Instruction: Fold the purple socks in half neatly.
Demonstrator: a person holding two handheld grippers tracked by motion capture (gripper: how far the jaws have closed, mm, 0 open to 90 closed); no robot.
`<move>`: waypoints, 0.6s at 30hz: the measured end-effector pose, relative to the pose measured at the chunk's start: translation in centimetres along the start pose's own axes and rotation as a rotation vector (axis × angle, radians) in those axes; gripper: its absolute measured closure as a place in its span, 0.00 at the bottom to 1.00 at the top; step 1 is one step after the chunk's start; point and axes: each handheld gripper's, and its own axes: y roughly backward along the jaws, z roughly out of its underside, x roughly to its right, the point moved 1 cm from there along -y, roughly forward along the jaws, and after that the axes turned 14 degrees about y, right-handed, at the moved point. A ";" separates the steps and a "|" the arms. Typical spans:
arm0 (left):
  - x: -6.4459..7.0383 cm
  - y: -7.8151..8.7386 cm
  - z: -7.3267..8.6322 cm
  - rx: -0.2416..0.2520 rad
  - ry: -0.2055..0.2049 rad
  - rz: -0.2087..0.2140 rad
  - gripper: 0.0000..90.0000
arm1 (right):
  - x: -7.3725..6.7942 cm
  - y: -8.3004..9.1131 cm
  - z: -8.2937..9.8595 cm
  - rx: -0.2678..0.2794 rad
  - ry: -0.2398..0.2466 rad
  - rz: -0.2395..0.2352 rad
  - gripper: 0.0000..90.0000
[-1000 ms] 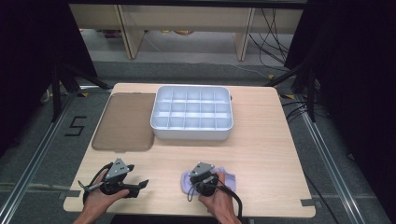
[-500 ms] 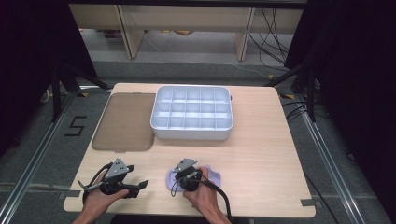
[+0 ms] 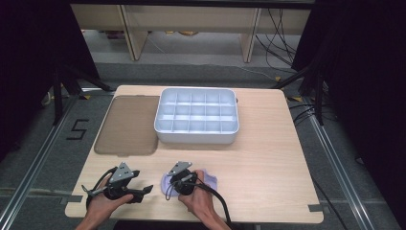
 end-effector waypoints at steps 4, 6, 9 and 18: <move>0.1 0.0 0.0 -0.005 -0.004 0.016 0.32 | 0.0 0.0 -0.1 -0.005 -0.002 -0.015 1.00; 0.2 -0.1 0.0 -0.008 -0.002 0.023 0.33 | 0.0 0.0 -0.1 -0.002 0.002 -0.018 1.00; 0.5 -0.3 0.1 -0.005 0.013 0.050 0.36 | 0.2 0.2 -0.1 0.010 -0.015 -0.029 1.00; 0.7 -0.4 0.0 -0.016 -0.003 0.064 0.46 | 2.7 4.4 1.3 0.061 -0.074 0.035 1.00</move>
